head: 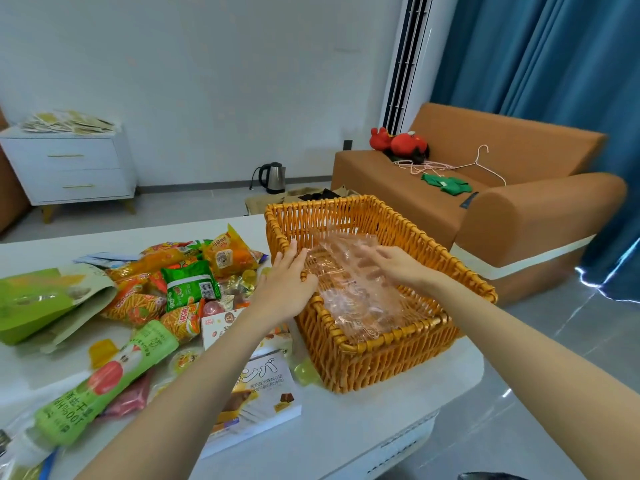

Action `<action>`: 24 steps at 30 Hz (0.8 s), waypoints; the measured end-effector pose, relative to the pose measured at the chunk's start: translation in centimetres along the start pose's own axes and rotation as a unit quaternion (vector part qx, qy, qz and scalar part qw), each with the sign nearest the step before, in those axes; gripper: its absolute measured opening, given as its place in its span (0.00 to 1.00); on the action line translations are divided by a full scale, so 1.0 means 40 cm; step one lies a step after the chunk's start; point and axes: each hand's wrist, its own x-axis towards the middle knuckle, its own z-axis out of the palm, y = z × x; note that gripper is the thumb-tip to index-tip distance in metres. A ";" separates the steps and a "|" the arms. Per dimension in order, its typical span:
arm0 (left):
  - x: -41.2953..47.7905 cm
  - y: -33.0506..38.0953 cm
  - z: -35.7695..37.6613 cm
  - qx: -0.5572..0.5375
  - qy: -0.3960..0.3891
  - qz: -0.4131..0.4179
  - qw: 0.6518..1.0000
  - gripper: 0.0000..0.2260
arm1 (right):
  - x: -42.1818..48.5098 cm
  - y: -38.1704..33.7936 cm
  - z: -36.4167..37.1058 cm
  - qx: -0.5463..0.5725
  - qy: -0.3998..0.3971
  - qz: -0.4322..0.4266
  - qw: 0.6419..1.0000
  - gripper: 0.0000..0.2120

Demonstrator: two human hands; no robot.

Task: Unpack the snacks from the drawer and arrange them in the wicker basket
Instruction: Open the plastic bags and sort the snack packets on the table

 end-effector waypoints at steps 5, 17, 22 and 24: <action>-0.015 0.027 -0.020 0.048 -0.009 -0.020 0.999 0.26 | -0.042 -0.012 -0.021 -0.026 0.060 -0.056 0.996 0.17; -0.068 0.095 -0.074 -0.287 0.119 -0.030 0.950 0.35 | -0.219 -0.188 -0.117 0.119 0.243 -0.244 0.931 0.09; -0.166 0.139 -0.206 -0.453 0.142 -0.081 0.876 0.40 | -0.325 -0.292 -0.123 0.207 0.195 -0.270 0.920 0.08; -0.227 0.130 -0.256 -0.482 0.175 -0.082 0.855 0.40 | -0.362 -0.322 -0.114 0.244 0.170 -0.260 0.919 0.07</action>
